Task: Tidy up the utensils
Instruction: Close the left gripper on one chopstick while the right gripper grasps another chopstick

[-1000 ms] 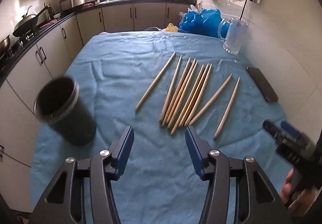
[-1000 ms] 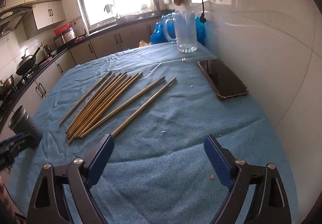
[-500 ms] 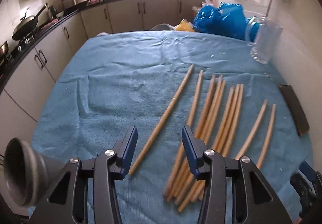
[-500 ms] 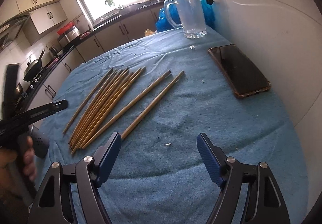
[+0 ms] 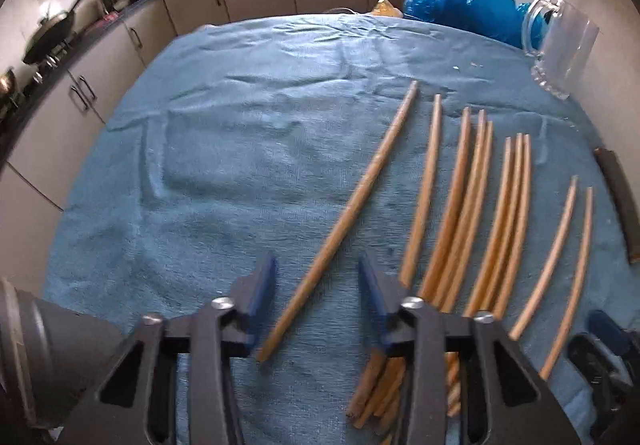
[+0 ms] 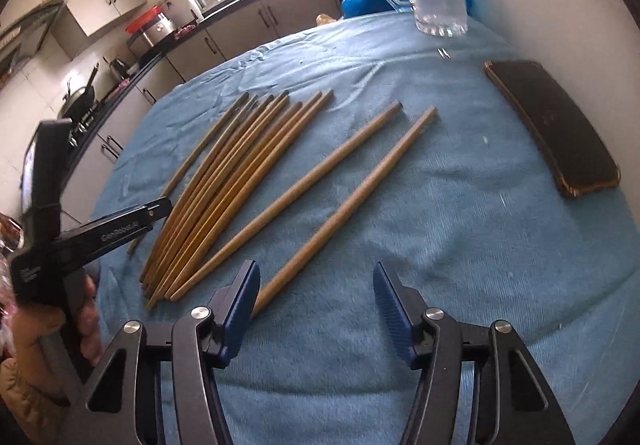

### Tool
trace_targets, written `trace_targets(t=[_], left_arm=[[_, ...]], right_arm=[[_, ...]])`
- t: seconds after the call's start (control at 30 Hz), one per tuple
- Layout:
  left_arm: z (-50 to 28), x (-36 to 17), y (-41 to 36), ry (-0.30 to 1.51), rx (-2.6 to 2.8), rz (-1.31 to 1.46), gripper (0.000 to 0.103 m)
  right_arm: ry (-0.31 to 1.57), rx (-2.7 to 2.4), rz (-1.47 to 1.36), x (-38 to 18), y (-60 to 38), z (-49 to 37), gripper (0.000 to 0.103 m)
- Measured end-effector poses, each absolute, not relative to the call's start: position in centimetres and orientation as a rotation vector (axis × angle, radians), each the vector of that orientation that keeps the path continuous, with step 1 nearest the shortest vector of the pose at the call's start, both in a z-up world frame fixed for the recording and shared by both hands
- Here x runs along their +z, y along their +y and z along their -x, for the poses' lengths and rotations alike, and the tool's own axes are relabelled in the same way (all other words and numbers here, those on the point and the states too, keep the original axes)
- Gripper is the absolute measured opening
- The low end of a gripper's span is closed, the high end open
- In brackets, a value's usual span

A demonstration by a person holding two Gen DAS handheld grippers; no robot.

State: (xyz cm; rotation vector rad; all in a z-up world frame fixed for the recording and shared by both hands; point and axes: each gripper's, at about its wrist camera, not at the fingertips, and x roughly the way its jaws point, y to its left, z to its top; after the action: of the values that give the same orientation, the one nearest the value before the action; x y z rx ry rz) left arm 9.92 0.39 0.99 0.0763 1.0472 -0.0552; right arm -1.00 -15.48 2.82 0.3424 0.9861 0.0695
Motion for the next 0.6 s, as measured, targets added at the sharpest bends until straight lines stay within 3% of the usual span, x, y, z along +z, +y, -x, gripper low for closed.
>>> trace_targets(t=[0.1, 0.17, 0.23, 0.4, 0.6], left_arm=[[-10.0, 1.2, 0.2, 1.06, -0.036, -0.088, 0.008], [-9.8, 1.2, 0.5, 1.079, -0.032, -0.058, 0.006], [-9.4, 1.3, 0.7, 1.107, -0.035, -0.004, 0.006], [-6.8, 1.6, 1.5, 1.159, -0.073, 0.081, 0.006], [0.5, 1.7, 2.7, 1.196, -0.161, 0.127, 0.006]], right_arm=[[0.996, 0.051, -0.3, 2.9, -14.2, 0.2, 0.063], [1.0, 0.013, -0.235, 2.9, -13.3, -0.4, 0.055], [1.006, -0.053, -0.135, 2.8, -12.4, -0.8, 0.024], [1.029, -0.085, -0.082, 2.8, -12.8, -0.2, 0.014], [1.085, -0.016, -0.14, 3.1, -14.3, 4.2, 0.011]])
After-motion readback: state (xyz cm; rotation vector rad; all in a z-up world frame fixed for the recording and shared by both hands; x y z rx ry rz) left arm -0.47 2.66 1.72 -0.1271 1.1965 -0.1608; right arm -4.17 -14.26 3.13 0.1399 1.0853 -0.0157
